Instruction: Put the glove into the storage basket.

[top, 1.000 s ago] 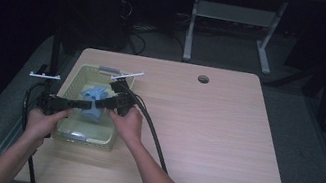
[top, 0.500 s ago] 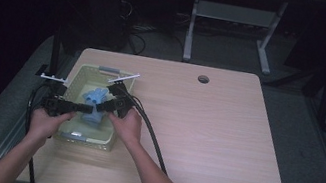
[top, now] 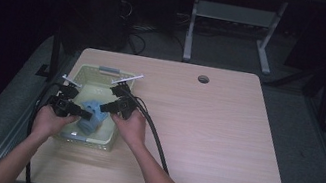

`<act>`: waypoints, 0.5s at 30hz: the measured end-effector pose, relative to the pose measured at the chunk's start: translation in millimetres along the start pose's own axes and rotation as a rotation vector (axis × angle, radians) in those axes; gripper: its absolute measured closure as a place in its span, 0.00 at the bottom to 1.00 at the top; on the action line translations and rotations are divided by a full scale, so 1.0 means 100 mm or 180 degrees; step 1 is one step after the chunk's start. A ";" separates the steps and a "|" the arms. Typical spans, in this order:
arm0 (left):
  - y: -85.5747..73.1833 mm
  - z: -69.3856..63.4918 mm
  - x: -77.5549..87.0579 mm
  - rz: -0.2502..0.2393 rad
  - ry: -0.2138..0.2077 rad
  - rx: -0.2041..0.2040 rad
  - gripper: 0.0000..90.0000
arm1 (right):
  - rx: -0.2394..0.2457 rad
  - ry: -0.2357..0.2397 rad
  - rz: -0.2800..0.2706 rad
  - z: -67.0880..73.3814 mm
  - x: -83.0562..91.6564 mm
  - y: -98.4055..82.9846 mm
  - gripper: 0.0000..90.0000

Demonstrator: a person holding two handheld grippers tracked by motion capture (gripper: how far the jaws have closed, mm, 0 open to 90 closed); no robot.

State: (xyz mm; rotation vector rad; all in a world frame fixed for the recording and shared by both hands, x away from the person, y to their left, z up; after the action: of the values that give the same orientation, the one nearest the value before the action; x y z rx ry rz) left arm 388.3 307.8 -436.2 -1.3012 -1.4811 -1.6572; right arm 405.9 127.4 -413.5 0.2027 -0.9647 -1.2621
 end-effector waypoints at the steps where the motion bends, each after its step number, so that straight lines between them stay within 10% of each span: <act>1: 0.00 0.00 0.00 0.0000 0.0000 0.0000 0.72 | 0.0000 0.0000 0.0000 0.00 0.00 0.00 0.85; 7: 0.01 0.07 0.02 0.0144 0.0296 -0.0117 0.62 | 0.0027 0.0065 -0.0077 0.04 0.08 -0.03 0.83; 15: 0.04 0.06 0.06 0.0165 0.0316 -0.0186 0.81 | 0.0061 0.0087 -0.0123 0.11 0.20 -0.04 0.83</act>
State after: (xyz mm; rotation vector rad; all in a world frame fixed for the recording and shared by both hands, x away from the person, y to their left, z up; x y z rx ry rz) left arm 391.7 314.1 -429.7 -1.2585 -1.3394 -1.7175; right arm 395.2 112.4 -399.4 0.2539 -0.9537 -1.2826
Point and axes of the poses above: each handheld gripper's, and its own axes: x roughly backward along the jaws, y roughly out of its top, z roughly to its left, the point moved 3 cm from there along -x, roughly forward along the jaws, and after that the axes turned 15 degrees about y, right-handed, at the moved point
